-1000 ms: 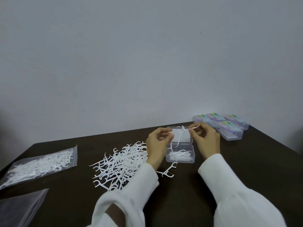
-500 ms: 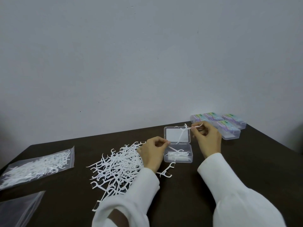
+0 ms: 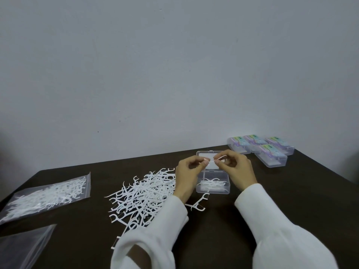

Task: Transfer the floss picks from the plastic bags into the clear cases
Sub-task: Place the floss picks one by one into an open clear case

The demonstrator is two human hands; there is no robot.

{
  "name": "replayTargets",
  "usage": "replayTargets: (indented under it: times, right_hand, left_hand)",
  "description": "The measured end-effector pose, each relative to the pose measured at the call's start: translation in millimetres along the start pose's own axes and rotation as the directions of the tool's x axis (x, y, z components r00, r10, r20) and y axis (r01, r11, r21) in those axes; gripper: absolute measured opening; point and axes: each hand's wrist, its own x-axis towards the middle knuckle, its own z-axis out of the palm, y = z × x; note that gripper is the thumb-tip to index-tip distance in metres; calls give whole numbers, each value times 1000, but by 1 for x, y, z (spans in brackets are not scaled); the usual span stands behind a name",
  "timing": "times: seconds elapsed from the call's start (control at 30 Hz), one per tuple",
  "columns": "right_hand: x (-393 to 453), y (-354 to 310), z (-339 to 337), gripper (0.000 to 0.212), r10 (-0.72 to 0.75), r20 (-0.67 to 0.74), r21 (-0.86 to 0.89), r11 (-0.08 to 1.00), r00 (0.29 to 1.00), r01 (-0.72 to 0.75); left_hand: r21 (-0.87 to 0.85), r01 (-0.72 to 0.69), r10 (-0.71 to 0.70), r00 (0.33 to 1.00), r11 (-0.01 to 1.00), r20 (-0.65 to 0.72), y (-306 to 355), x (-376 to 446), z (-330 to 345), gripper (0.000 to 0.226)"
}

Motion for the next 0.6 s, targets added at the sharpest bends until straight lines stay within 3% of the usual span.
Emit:
replayTargets:
  times: [0.2, 0.37, 0.5, 0.6]
  right_hand:
    - [1, 5, -1, 9, 15, 58, -183, 983, 998, -4]
    - [-1, 11, -5, 8, 101, 112, -438, 898, 989, -43]
    - [-1, 11, -5, 8, 119, 75, -447, 891, 990, -73]
    - [0, 11, -5, 11, 109, 39, -397, 914, 993, -85]
  left_hand:
    - [-191, 47, -74, 988, 980, -133, 6, 4, -3, 14]
    - [-260, 148, -208, 953, 954, -220, -1, 3, -5, 10]
    - [-202, 207, -244, 954, 957, -176, -7, -1, -2, 10]
    - [-32, 200, -202, 973, 979, -108, -14, -5, 1, 12]
